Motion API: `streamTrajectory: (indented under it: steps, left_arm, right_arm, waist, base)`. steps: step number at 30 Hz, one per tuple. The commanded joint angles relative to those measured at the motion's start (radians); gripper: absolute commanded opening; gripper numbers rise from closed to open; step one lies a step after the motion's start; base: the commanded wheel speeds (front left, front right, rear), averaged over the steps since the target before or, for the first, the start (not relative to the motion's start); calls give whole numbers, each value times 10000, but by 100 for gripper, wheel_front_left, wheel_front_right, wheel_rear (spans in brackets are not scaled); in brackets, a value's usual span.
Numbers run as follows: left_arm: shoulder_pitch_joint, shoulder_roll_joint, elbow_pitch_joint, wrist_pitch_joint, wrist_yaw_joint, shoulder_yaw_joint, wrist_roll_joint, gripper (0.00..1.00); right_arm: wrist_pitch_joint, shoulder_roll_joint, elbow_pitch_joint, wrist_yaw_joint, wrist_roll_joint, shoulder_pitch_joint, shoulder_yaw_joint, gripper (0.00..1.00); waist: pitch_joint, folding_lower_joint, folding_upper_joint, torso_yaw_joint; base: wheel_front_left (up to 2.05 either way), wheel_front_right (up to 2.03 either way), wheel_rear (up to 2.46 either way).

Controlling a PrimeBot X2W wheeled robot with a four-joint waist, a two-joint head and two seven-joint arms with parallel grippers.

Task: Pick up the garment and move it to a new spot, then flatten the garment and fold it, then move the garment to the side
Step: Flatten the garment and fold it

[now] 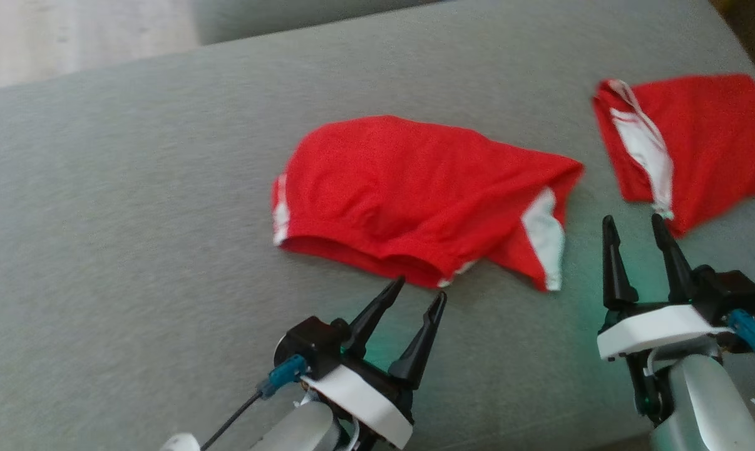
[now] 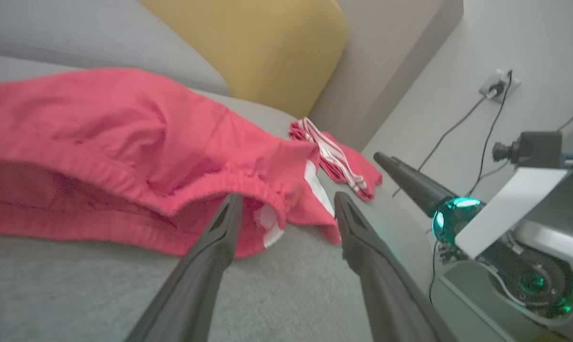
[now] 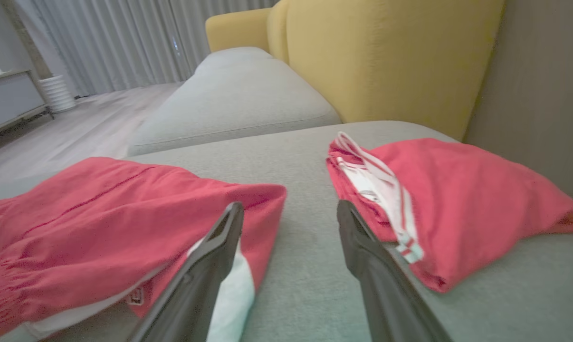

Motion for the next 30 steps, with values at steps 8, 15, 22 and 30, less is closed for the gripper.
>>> streamTrajectory:
  steps: [8,15,22,30]
  left_arm:
    - [-838,-13,960,-93,-56,-47,-582,100]
    - [-1186,-13,1213,-93,-57,75,-687,100]
    - [-1457,-13,979,-93,-58,234,-974,0]
    - [-1022,-13,70,-93,-59,1258,-587,0]
  right_arm:
    - [-191,68,-450,65,-14,-306,-13,100]
    - [-203,154,-444,65,26,-404,52,100]
    - [-206,205,-451,65,38,-531,190,100]
    - [-207,236,-363,65,109,-313,120,100]
  waist:
    - [737,0,0,-1190]
    - [910,0,0,-1359]
    - [959,0,0,-1378]
    - [445,0,0,-294]
  base:
    - [0,0,0]
    - [0,0,0]
    - [0,0,0]
    - [0,0,0]
